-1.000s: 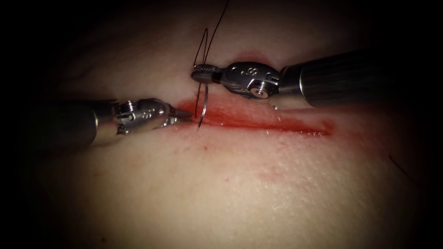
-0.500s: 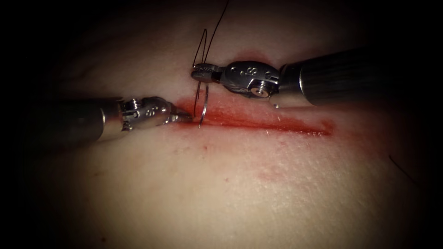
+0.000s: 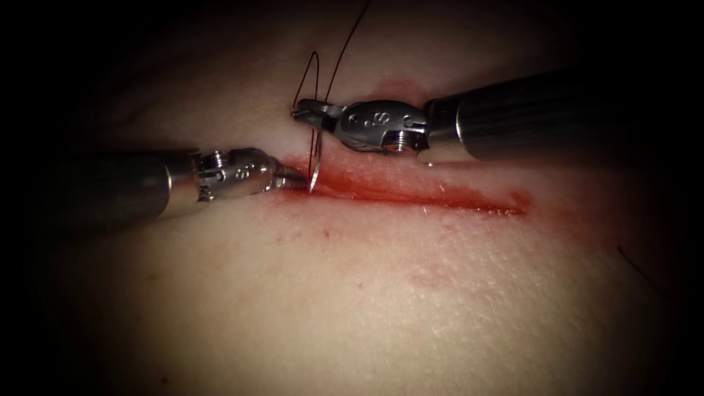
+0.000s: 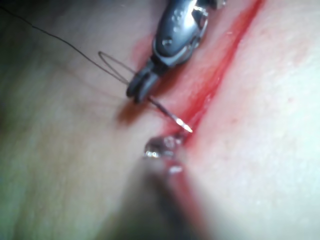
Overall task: Wound Closure
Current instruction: Use the right gripper to pass the needle through the bottom half of the cut.
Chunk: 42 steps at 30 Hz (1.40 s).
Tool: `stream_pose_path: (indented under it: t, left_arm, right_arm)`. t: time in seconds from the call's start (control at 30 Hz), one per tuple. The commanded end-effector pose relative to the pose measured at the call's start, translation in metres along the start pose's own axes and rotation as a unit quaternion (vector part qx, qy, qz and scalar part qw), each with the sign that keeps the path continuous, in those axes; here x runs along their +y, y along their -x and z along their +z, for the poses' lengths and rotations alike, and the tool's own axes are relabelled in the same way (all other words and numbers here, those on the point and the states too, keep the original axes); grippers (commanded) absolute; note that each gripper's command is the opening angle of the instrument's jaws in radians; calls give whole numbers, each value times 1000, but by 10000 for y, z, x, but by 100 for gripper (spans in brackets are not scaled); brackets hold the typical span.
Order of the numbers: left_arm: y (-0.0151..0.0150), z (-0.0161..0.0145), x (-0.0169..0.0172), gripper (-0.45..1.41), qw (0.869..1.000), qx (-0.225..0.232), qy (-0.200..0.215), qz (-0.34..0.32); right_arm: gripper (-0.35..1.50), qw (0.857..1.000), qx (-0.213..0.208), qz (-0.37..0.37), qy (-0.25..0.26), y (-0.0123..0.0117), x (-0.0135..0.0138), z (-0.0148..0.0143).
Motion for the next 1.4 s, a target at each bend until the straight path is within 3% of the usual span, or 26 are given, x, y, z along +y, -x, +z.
stream_pose_path:
  t: [0.03, 1.07, 1.4]
  left_arm:
    - [1, 8, -5, -35, 1000, 1, 2, 1]
    - [-2, 12, -2, -35, 1000, 1, 1, 0]
    - [1, 15, 4, -35, 1000, 0, 0, 2]
  right_arm:
    - [-35, 1000, 1, -13, 0, 8, -6, 9]
    - [-35, 998, 1, -68, 1, 32, -29, 20]
    - [-35, 998, 21, -49, 14, 9, -17, 12]
